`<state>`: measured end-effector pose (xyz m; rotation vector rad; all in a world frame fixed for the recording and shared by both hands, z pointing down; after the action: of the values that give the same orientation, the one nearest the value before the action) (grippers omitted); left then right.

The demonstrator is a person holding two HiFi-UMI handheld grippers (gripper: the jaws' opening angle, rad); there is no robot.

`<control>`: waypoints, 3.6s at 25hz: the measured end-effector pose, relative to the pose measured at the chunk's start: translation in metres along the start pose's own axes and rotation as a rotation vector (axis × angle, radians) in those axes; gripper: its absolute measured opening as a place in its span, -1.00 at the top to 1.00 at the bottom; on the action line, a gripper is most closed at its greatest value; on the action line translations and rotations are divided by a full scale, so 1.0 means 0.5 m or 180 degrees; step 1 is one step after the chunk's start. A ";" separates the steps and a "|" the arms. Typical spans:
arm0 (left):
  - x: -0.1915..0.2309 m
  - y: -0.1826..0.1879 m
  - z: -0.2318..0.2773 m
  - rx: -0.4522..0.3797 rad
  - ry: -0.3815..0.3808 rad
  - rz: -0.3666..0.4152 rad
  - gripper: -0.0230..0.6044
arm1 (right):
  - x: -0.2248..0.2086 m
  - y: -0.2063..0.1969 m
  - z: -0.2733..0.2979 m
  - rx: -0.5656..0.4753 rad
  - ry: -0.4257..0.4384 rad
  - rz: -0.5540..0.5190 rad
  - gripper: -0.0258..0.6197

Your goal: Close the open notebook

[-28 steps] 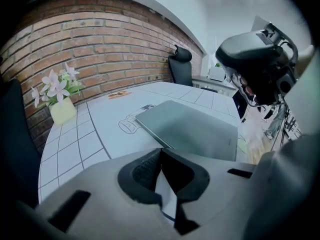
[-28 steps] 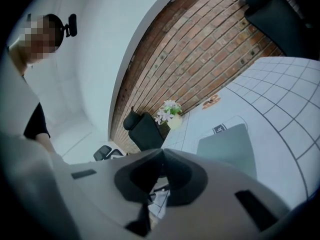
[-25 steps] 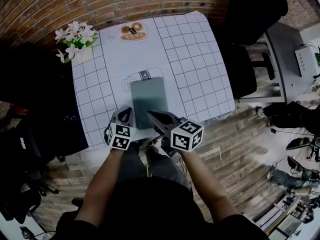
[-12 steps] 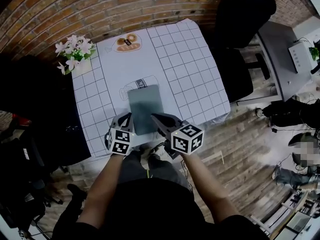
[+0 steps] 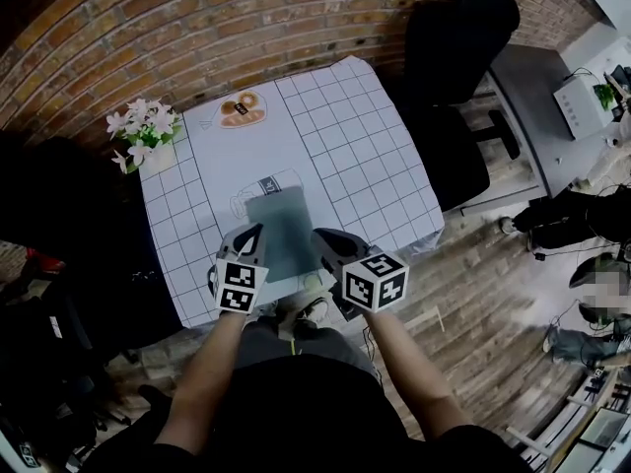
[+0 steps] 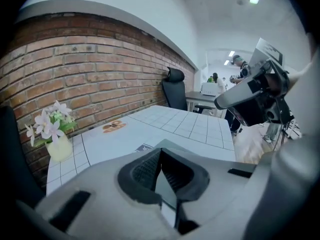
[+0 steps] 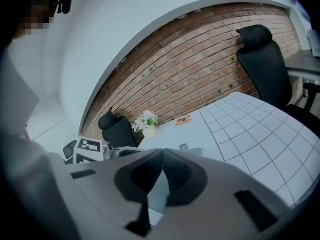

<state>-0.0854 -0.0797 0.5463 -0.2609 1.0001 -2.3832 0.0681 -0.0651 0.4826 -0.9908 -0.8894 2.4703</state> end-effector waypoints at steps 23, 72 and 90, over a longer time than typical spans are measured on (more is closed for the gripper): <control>0.061 0.256 -0.221 -0.1071 0.0191 0.0026 0.85 | 0.021 0.180 -0.138 -0.0719 -0.0368 -0.0358 0.87; 0.076 0.311 -0.590 -0.2123 0.0622 0.0070 0.85 | 0.085 0.245 -0.434 -0.1670 -0.1282 -0.0932 0.88; 0.062 0.333 -0.589 -0.2272 0.0400 0.0170 0.85 | 0.143 0.256 -0.460 -0.1902 -0.1603 -0.1433 0.88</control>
<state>-0.1532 -0.0158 0.2196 -0.3330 1.8670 -1.9259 0.1717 -0.0266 0.2331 -0.2348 -1.8494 2.1095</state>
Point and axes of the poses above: the fingertips, and each gripper's own axes: z forward along the fingers, x to its left, y out of its top, the point moved 4 cm from there along -z, backward along the fingers, and after that the axes turned 11 degrees about x, right-handed, at the moved point
